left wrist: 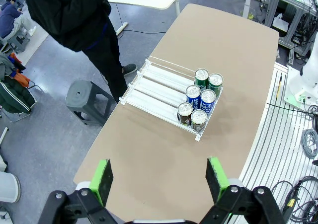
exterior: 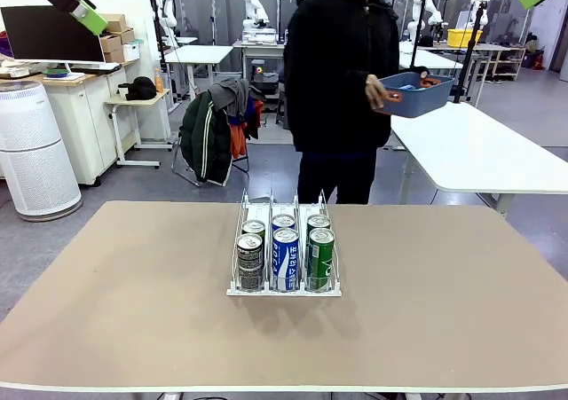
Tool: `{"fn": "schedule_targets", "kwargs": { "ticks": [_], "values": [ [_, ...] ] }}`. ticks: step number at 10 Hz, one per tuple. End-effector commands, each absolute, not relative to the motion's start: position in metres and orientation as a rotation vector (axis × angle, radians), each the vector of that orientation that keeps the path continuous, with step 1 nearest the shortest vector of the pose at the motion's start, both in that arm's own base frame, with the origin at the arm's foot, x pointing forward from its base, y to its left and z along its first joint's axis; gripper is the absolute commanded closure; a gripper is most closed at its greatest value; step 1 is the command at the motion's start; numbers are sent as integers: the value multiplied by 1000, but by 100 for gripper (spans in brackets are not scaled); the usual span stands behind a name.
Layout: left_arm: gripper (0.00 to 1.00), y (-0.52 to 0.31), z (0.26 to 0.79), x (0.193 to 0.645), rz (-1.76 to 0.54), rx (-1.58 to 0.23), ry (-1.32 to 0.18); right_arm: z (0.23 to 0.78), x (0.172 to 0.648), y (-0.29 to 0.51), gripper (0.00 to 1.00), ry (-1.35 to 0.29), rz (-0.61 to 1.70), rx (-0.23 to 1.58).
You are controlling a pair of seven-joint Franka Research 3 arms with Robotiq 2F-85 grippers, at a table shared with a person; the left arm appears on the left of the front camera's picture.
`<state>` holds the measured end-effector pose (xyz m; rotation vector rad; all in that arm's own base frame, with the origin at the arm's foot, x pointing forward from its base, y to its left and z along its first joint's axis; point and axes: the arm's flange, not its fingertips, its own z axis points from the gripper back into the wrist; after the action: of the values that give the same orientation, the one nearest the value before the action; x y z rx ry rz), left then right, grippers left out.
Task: Fill the beverage cans into the dispenser.
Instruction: Pick up the Ionic drink handed by the human.
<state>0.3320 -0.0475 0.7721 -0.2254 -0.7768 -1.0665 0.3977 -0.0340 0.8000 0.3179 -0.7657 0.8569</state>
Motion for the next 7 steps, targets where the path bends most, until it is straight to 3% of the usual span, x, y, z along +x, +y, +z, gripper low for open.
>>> {"fn": "schedule_targets", "kwargs": {
  "ticks": [1,7],
  "values": [
    [0,-48,772,331,-1061,-234,-769,800,397,-34,0,-764,858,316],
    [0,-48,772,331,-1061,-234,-769,800,397,-34,0,-764,858,316]
  ]
}}
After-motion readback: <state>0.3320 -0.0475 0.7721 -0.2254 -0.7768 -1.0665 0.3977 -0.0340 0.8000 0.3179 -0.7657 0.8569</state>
